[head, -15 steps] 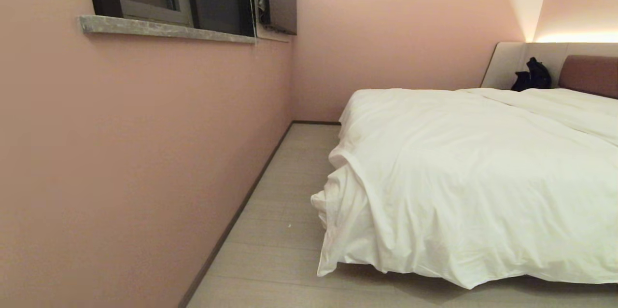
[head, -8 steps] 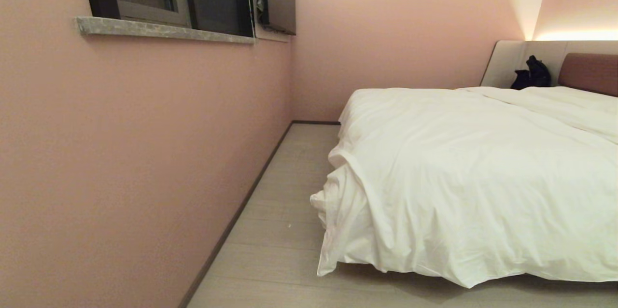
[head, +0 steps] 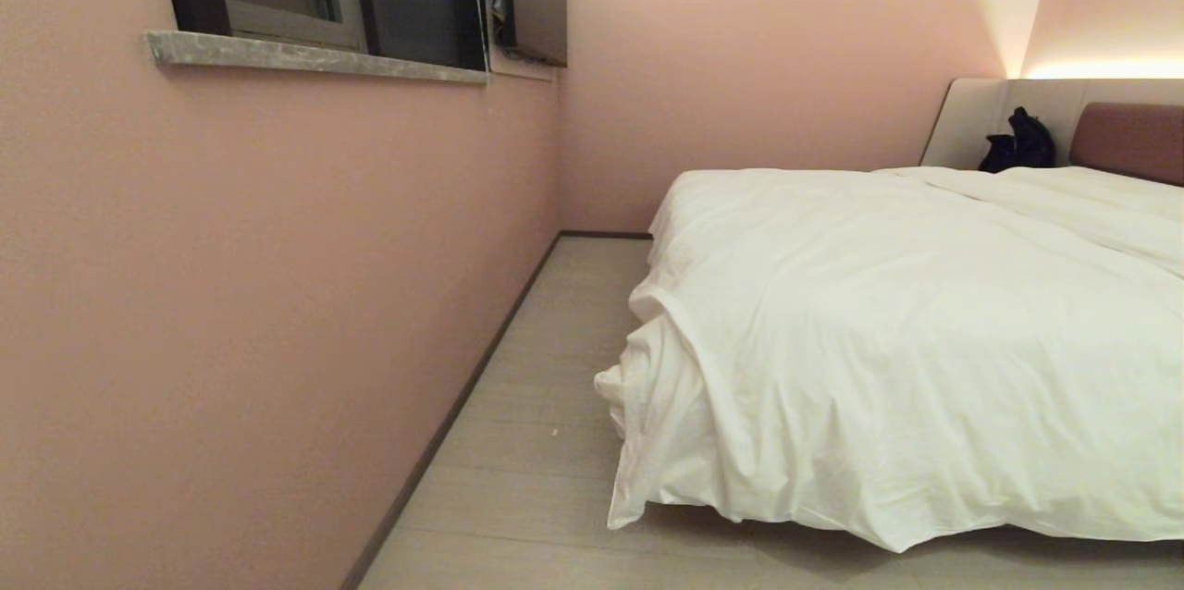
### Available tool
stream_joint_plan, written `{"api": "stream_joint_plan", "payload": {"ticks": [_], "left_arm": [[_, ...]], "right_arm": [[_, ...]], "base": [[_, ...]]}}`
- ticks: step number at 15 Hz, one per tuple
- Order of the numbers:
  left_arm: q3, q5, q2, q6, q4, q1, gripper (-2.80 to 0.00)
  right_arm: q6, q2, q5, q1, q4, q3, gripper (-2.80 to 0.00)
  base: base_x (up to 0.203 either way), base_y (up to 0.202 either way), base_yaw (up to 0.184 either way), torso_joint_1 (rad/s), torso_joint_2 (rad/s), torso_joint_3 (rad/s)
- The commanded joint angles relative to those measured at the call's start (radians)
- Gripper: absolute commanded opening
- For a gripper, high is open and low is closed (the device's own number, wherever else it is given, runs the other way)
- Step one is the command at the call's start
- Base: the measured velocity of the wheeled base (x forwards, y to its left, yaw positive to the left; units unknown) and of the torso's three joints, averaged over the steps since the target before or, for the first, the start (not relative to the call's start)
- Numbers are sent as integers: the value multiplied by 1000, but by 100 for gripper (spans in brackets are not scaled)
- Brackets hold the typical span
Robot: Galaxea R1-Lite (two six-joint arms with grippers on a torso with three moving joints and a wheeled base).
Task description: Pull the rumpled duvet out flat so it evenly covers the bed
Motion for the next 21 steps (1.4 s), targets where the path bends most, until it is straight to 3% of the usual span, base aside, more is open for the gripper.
{"api": "stream_joint_plan", "payload": {"ticks": [1,21], "left_arm": [[0,2,2,-6,0,0,-280],[0,2,0,-8,0,0,-280]], "right_arm": [[0,1,-1,0,0,0,-280],[9,1,-2,0,0,0,-280]], "base": [[0,0,0,0,0,0],[0,0,0,0,0,0]]}}
